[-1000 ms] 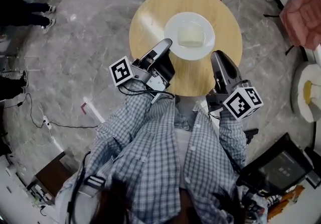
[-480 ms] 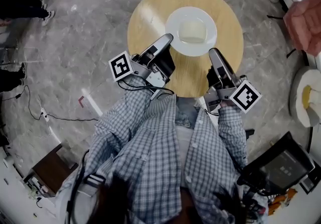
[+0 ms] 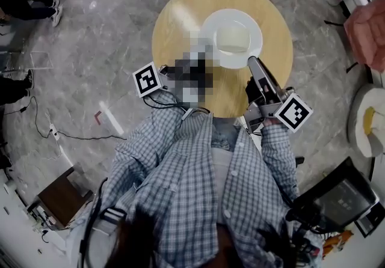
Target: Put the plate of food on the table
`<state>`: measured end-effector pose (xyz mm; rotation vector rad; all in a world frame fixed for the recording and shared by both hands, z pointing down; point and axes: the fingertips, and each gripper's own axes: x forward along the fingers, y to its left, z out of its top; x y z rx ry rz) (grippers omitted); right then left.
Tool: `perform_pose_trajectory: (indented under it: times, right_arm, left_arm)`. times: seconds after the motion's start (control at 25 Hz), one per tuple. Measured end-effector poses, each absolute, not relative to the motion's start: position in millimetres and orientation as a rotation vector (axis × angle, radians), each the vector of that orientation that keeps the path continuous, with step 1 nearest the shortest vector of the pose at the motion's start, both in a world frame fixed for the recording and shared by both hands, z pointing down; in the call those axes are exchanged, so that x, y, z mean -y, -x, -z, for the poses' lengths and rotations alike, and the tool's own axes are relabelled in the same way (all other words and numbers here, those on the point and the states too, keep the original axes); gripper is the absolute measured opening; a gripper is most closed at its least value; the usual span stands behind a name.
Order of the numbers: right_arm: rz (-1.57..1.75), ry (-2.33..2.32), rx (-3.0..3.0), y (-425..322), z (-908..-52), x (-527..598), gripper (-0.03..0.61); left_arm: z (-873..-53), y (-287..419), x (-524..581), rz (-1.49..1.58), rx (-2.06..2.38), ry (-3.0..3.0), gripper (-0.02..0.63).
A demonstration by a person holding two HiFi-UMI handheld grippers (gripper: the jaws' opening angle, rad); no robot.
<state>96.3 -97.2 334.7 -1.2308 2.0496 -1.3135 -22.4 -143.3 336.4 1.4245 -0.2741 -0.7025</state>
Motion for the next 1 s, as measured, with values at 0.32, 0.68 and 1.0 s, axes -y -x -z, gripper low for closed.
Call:
perform_pose_trajectory:
  times: [0.32, 0.68, 1.0]
  right_arm:
    - [1.348, 1.241, -2.034, -98.1, -329.3, 97.7, 0.061]
    - [1.407, 1.234, -2.047, -94.4, -347.9, 100.2, 0.061]
    - [1.452, 1.242, -2.055, -94.1, -360.9, 100.5, 0.061]
  left_arm:
    - [-334.8, 21.0, 143.7, 0.681, 0.289, -1.421, 0.035]
    - [-356.3, 25.6, 142.5, 0.669, 0.338, -1.384, 0.035]
    - [-367.6, 25.5, 141.7, 0.646, 0.372, -1.374, 0.035]
